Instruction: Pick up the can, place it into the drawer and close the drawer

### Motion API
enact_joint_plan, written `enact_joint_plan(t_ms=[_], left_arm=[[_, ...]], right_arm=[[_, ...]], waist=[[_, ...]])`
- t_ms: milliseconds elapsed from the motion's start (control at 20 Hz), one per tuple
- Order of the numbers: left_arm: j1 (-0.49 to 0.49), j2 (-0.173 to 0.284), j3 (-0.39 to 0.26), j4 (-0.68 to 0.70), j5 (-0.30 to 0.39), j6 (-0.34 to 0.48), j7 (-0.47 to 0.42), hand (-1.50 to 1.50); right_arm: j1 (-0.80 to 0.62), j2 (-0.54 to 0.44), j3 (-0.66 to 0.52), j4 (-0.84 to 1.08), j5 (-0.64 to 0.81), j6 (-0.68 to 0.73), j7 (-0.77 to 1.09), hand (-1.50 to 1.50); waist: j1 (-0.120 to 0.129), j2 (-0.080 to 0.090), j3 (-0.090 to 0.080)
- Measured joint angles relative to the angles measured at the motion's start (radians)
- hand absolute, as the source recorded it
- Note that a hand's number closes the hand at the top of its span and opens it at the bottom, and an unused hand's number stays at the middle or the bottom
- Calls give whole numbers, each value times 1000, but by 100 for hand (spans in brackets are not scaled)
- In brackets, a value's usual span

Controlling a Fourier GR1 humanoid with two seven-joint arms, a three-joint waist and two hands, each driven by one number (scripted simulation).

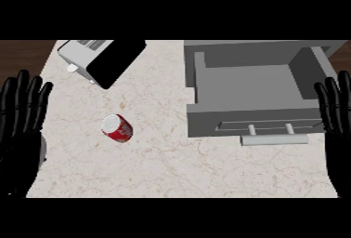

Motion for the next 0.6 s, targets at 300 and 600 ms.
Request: enact_joint_plan(t_ms=[300, 600], left_arm=[[14, -23, -5, 17, -17, 14, -15, -150], [97, -78, 33, 40, -20, 116, 198, -150]], right_arm=[[-13, 18, -16, 18, -42, 4, 0, -150], [72, 28, -39, 42, -44, -32, 144, -150]], waist=[[18, -13, -32], [22, -16, -39]])
